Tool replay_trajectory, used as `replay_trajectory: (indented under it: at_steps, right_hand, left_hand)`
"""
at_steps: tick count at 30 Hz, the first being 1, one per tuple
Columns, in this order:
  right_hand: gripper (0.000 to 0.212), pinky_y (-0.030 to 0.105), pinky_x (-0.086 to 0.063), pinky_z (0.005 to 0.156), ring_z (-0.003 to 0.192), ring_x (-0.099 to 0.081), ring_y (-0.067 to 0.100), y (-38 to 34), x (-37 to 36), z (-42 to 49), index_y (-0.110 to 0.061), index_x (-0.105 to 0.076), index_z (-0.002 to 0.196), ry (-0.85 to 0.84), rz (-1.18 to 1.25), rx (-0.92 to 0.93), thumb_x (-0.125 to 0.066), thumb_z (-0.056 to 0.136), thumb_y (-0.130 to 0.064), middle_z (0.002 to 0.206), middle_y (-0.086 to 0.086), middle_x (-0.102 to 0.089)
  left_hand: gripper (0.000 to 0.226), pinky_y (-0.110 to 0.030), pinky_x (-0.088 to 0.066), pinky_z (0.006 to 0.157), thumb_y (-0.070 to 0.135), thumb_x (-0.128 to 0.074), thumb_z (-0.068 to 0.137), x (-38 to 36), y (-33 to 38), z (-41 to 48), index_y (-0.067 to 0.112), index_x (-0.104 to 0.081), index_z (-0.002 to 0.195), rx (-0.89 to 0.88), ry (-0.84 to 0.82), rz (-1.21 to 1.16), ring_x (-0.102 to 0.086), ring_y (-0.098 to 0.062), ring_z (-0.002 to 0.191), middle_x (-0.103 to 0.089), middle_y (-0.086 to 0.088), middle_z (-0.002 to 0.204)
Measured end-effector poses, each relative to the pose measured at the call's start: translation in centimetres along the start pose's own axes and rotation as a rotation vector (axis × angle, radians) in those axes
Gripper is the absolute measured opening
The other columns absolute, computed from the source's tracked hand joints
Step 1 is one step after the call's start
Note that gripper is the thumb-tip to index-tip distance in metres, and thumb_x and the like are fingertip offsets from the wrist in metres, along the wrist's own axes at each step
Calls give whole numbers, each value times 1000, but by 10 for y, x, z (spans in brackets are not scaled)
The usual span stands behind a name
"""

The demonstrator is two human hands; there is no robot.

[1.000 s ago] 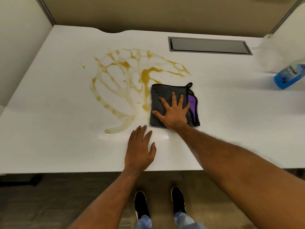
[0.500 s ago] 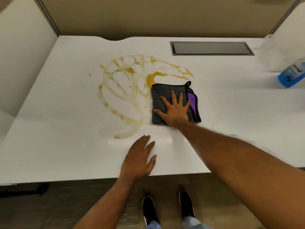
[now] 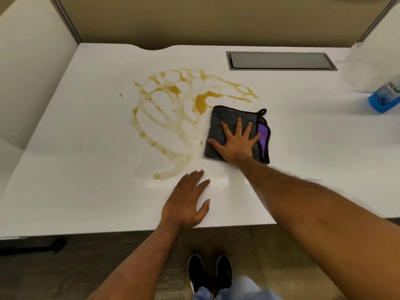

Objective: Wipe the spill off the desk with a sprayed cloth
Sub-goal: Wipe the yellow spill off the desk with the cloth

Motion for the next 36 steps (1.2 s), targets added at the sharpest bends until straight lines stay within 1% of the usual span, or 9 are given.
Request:
replay_trajectory:
  at_steps: [3, 6, 9, 13, 20, 24, 28, 33, 36]
  right_hand:
    - [84, 74, 9, 108, 148, 13, 39, -25, -11, -22, -50, -7, 150, -4, -49, 233, -16, 75, -89, 164, 4, 8]
    - [74, 72, 1, 110, 150, 8, 31, 8, -13, -38, -53, -12, 148, 46, -73, 357, -18, 81, -84, 165, -3, 1]
    - [74, 71, 1, 111, 151, 7, 28, 50, -5, -27, -54, -10, 147, 59, -62, 268, -18, 80, -84, 164, -6, 1]
    - [84, 73, 6, 109, 149, 13, 36, 39, 1, 3, -50, -5, 149, 39, -51, 103, -14, 76, -89, 164, 0, 9]
    - [79, 72, 7, 109, 149, 11, 32, -4, -9, -13, -53, -11, 147, 9, -58, 266, -16, 76, -87, 165, -3, 4]
    - [76, 72, 5, 109, 150, 9, 29, 23, -10, -19, -52, -11, 148, 83, -55, 171, -16, 79, -85, 164, -6, 3]
    - [85, 74, 9, 107, 148, 14, 36, -8, -8, -1, -47, -7, 150, 41, -17, 26, -15, 76, -88, 164, 1, 10]
    - [79, 72, 7, 109, 150, 12, 30, -38, -18, -26, -51, -11, 148, 17, -70, 155, -13, 77, -85, 164, -4, 6]
    - [74, 71, 3, 111, 151, 8, 25, -16, -16, -40, -51, -14, 148, 67, -44, 78, -14, 80, -80, 164, -7, 1]
  left_hand:
    - [60, -35, -15, 122, 52, -41, 93, 4, 2, 1, 26, -38, 147, 14, -22, 10, -19, -13, 147, -27, 4, 158]
    - [59, -35, -15, 122, 51, -39, 94, 7, 3, 2, 25, -39, 147, 5, -36, 42, -17, -11, 147, -33, 8, 155]
    - [59, -28, -6, 121, 53, -38, 94, 8, 5, 2, 28, -37, 147, 1, -37, 39, -10, -7, 148, -28, 13, 157]
    - [58, -28, -12, 121, 53, -42, 93, 4, 2, 2, 29, -41, 145, 11, -5, 20, -15, -6, 148, -31, 15, 155]
    - [59, -35, -20, 121, 54, -37, 93, 7, 4, 2, 29, -38, 146, 26, -24, 18, -15, -7, 148, -31, 14, 156]
    - [60, -31, -13, 122, 54, -36, 93, 9, 4, 1, 30, -36, 148, 28, -26, 8, -11, -5, 148, -28, 15, 157]
    - [61, -28, -7, 121, 55, -33, 93, 7, 3, 1, 30, -34, 148, 15, -38, -26, -8, -7, 149, -22, 16, 158]
    - [47, -38, -32, 116, 44, -46, 92, 7, 0, -6, 23, -57, 132, -6, 39, -101, -42, -16, 137, -50, 3, 145]
    - [42, -36, -40, 110, 42, -50, 90, 11, -7, -10, 21, -63, 124, -48, 89, -173, -52, -16, 128, -58, 1, 136]
Point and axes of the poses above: each hand's wrist, its own z-axis towards the middle knuckle, its own x-axis out of the back of the hand, y = z × x, the point moved 2 cm from there along z, towards the middle knuckle
